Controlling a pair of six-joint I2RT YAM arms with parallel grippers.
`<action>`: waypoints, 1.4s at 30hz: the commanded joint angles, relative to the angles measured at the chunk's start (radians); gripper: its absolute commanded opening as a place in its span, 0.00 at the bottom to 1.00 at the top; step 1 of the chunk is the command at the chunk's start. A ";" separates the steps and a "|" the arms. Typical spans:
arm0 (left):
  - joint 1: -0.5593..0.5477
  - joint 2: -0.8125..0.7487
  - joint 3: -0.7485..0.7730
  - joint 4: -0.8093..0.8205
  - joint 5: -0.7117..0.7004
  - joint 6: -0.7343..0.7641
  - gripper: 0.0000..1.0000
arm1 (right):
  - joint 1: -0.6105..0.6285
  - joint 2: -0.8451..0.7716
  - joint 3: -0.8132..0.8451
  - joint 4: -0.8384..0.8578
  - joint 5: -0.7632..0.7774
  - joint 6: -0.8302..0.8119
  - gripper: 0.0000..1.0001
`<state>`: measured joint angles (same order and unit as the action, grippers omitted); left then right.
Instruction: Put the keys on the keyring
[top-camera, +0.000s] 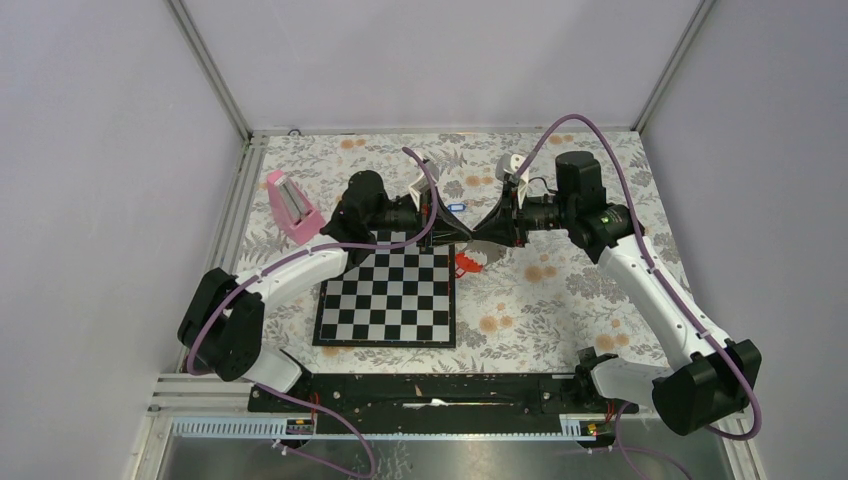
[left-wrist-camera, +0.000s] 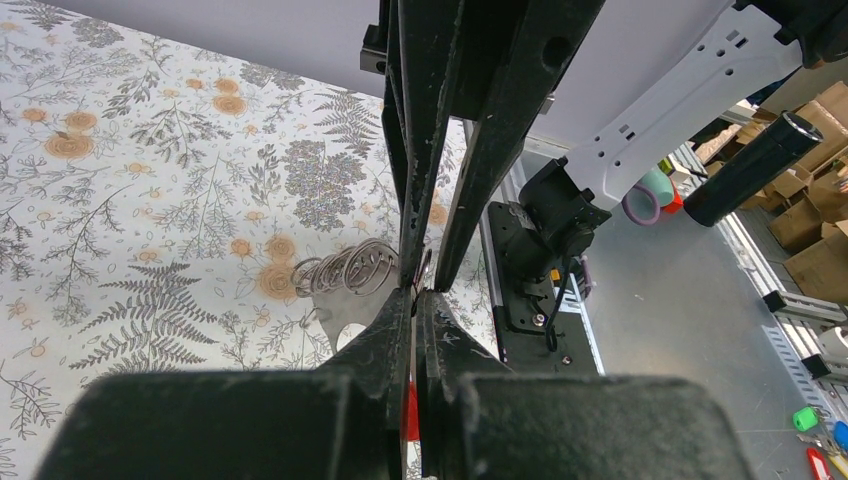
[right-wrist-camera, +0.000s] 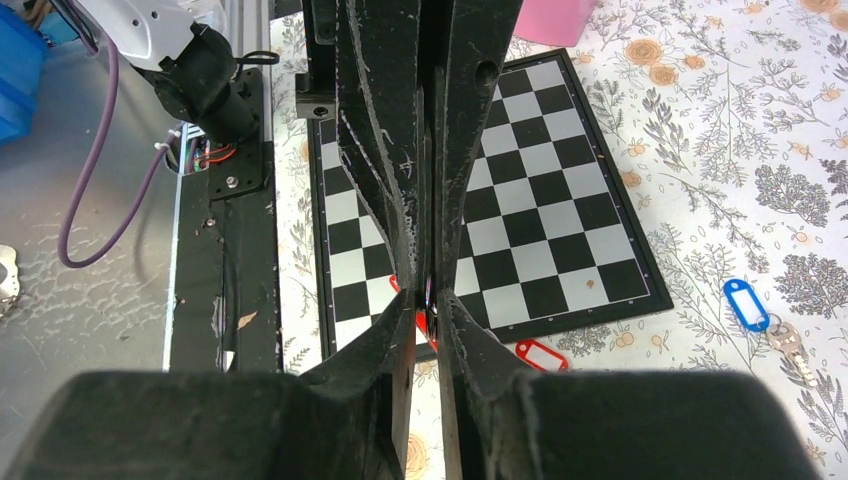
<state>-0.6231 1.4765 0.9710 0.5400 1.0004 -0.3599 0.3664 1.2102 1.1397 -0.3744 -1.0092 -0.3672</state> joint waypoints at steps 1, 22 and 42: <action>-0.001 -0.009 0.009 0.092 0.011 0.005 0.00 | 0.013 -0.010 0.013 -0.014 0.030 -0.023 0.18; 0.003 -0.023 0.148 -0.318 0.070 0.435 0.42 | 0.012 -0.006 0.018 -0.048 0.008 -0.055 0.00; -0.005 0.019 0.196 -0.367 0.083 0.457 0.20 | 0.012 0.000 0.006 -0.021 0.000 -0.030 0.00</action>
<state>-0.6228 1.4807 1.1217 0.1242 1.0447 0.1020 0.3725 1.2110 1.1397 -0.4320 -0.9852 -0.4042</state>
